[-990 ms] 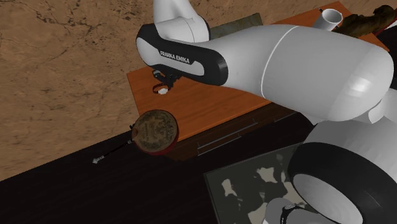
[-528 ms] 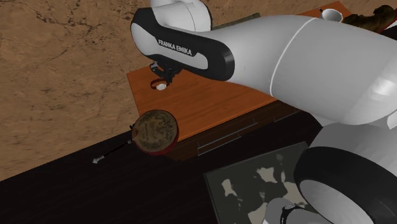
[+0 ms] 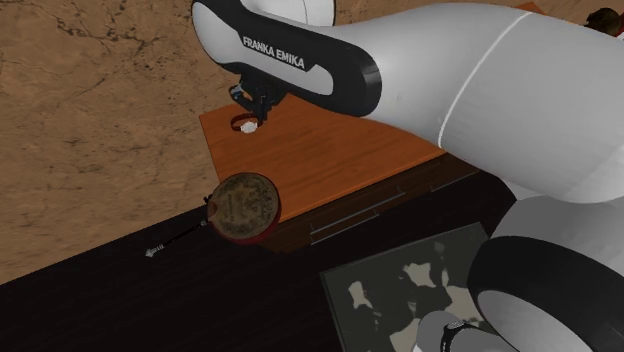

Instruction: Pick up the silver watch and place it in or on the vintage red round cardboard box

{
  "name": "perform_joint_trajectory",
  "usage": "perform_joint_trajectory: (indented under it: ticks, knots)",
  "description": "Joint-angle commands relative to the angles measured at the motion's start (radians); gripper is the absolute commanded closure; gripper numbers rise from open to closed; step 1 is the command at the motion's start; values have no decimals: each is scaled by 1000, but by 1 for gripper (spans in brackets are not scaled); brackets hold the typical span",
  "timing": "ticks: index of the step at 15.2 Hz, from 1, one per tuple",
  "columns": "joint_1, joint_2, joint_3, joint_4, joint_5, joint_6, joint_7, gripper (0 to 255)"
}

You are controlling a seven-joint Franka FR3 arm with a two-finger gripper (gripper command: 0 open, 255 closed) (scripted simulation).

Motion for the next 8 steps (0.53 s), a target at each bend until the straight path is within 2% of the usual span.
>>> perform_joint_trajectory:
  ticks: [1, 6, 8]
  knots:
    - [0, -6, 1, 17, 0, -23, 4, 255]
    - [2, -9, 2, 69, -1, -77, 13, 255]
    - [6, -88, 13, -49, 15, -33, 28, 255]
